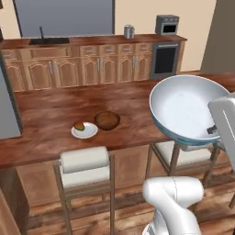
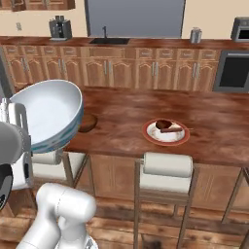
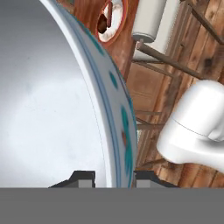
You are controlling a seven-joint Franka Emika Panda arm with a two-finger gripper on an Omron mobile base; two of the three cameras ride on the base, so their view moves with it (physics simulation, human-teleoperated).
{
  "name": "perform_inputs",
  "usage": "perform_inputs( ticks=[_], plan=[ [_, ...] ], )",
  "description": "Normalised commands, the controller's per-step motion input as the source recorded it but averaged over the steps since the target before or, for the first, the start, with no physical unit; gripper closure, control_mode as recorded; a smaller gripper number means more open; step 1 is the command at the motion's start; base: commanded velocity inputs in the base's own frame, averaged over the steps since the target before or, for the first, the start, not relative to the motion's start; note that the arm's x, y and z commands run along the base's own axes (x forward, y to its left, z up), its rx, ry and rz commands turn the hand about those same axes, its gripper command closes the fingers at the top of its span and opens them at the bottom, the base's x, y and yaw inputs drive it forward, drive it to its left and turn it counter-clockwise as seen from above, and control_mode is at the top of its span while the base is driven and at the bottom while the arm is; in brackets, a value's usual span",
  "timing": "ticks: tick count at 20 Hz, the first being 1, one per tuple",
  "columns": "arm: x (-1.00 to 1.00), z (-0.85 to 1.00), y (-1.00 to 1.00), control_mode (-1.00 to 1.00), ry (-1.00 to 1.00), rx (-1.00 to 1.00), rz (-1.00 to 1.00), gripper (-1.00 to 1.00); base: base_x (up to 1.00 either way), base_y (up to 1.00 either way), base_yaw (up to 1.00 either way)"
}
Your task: Take the smaller bowl and place it next to the appetizer plate on the dining counter , and place the larger bowl next to the plate with cooked food.
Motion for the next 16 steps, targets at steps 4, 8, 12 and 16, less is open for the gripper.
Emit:
perform_inputs(
  ticks=[4,8,12,16],
  plan=[
    [0.00,0.00,0.00,1.00,0.00,0.00,0.00,1.00,0.41,-1.00,0.00],
    [0.00,0.00,0.00,1.00,0.00,0.00,0.00,1.00,0.50,-1.00,-0.01],
    [0.00,0.00,0.00,1.00,0.00,0.00,0.00,1.00,0.54,-0.88,-0.02],
    [0.00,0.00,0.00,1.00,0.00,0.00,0.00,1.00,0.59,-0.17,-0.07]
  ],
)
